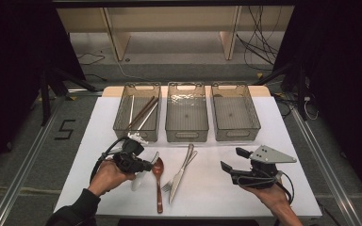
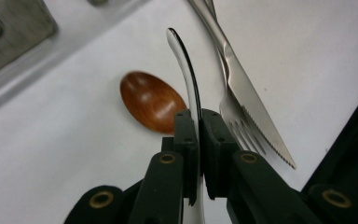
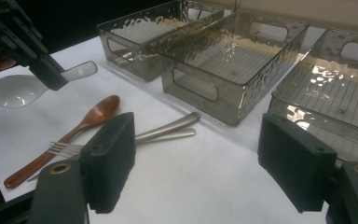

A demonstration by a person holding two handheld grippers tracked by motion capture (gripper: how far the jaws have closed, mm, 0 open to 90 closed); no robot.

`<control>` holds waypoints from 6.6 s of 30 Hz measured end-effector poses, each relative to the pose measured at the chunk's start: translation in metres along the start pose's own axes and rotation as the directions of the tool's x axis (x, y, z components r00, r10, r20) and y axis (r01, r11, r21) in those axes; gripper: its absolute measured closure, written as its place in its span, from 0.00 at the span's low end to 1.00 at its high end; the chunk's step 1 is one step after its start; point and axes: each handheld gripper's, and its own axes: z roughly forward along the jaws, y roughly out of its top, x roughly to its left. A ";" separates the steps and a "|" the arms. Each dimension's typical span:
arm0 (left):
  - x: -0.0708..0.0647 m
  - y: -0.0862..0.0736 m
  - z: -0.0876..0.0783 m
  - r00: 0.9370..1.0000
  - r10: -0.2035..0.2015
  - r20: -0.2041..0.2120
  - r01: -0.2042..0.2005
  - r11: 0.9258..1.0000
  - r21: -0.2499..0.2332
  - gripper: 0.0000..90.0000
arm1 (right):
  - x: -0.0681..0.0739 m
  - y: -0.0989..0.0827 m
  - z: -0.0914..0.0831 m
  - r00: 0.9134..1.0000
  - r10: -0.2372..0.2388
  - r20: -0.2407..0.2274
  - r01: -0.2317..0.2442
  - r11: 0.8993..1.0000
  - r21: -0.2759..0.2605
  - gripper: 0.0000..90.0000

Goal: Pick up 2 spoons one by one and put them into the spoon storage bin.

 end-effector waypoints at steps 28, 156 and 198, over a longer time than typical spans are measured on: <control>0.025 0.088 -0.001 0.999 -0.038 -0.021 0.033 0.975 -0.218 0.94 | -0.003 -0.001 0.000 1.000 0.012 -0.001 -0.012 1.000 -0.007 0.32; -0.002 0.013 0.037 0.974 -0.150 -0.172 0.154 0.988 0.010 0.22 | 0.000 -0.002 0.001 1.000 0.001 -0.011 -0.002 1.000 -0.004 0.32; -0.018 -0.012 0.070 0.982 -0.036 -0.188 0.079 0.970 0.228 0.49 | 0.001 -0.001 0.000 1.000 -0.003 -0.011 0.003 1.000 -0.004 0.32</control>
